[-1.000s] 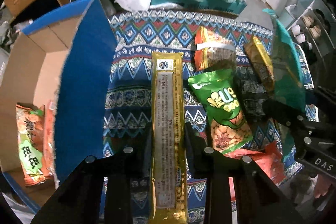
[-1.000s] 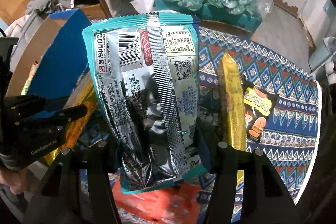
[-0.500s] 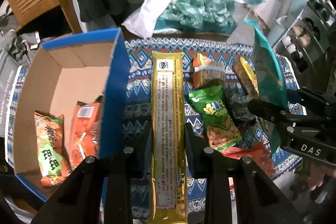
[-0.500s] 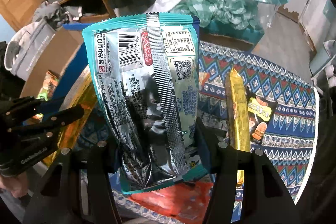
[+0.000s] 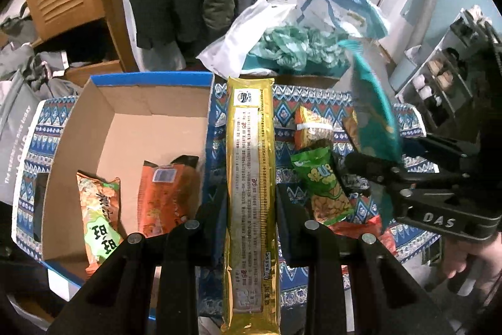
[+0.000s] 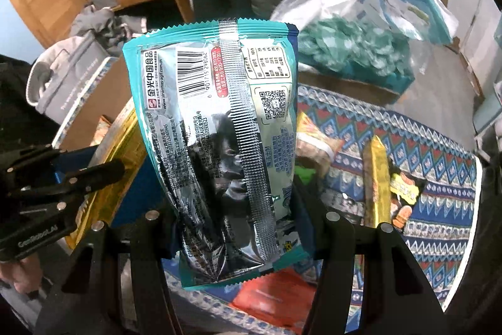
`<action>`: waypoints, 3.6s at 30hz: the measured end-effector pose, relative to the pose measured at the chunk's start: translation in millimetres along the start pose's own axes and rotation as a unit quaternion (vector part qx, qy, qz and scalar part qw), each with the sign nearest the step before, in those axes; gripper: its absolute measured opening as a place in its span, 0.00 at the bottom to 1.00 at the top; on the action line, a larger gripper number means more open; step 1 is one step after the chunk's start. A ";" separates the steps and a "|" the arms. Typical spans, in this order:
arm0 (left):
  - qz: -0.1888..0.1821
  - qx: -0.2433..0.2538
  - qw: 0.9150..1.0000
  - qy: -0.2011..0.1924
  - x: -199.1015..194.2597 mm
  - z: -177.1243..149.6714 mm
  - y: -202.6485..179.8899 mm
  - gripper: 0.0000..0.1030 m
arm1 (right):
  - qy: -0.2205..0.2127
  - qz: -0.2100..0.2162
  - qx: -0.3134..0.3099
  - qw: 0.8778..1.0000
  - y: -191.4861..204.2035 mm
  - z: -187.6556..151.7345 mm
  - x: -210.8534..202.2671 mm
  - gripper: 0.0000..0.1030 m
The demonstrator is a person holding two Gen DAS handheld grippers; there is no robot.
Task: Organize snacks
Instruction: 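Lift the teal bag and yellow bar and carry them toward the box, then lower the teal bag and yellow bar into the box and open both tools, then move both tools back over the remaining snacks on the tablecloth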
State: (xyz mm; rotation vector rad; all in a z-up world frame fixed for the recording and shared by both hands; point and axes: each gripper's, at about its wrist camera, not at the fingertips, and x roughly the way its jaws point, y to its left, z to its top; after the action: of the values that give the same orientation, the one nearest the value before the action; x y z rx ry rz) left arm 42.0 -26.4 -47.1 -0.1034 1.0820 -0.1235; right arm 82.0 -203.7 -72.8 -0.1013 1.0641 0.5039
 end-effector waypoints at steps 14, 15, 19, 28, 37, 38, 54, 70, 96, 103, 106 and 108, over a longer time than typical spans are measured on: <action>0.006 -0.038 0.999 -0.029 -26.7 0.3 56.6 0.28 | 0.008 0.026 -0.034 0.999 58.2 27.7 16.3 0.55; 0.009 -0.042 0.999 -0.030 -26.7 0.0 61.8 0.28 | 0.009 0.029 -0.037 0.999 63.9 30.0 18.9 0.55; 0.022 -0.061 0.997 -0.033 -25.9 -2.8 85.1 0.28 | 0.017 0.037 -0.047 0.998 84.4 38.4 30.3 0.55; 0.050 -0.094 0.994 -0.036 -22.2 -8.6 130.4 0.28 | 0.038 0.054 -0.064 0.996 129.7 54.2 56.7 0.55; 0.064 -0.124 0.990 -0.028 -10.6 -9.3 162.1 0.28 | 0.057 0.063 -0.069 0.994 159.2 66.1 82.2 0.55; 0.065 -0.128 0.989 -0.027 -8.9 -9.6 165.1 0.28 | 0.059 0.064 -0.069 0.994 161.3 67.2 84.9 0.55; 0.084 -0.162 0.983 -0.006 10.9 -10.5 186.6 0.29 | 0.076 0.064 -0.063 0.993 174.7 73.2 105.0 0.58; 0.079 -0.155 0.985 -0.006 0.9 -13.0 176.4 0.48 | 0.061 0.056 -0.052 0.995 162.0 71.3 90.4 0.67; 0.029 -0.117 0.993 0.012 2.2 -5.9 109.6 0.63 | 0.040 0.015 -0.026 0.999 78.0 36.5 55.3 0.67; 0.021 -0.105 0.994 0.023 9.3 -1.9 84.7 0.65 | 0.038 0.003 -0.010 0.999 46.0 20.1 46.3 0.67; 0.018 -0.094 0.995 0.029 13.3 -0.1 69.1 0.65 | 0.037 -0.001 0.001 0.999 29.7 13.3 41.6 0.67; 0.016 -0.088 0.995 0.033 15.6 0.0 60.4 0.65 | 0.033 -0.005 0.006 0.999 20.5 9.4 37.7 0.67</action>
State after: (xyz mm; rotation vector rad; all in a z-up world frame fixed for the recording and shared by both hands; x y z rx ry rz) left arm 52.3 31.0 -69.4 -0.2418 1.1580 -0.0023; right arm 95.0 -169.6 -97.2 -0.1142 1.1309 0.4874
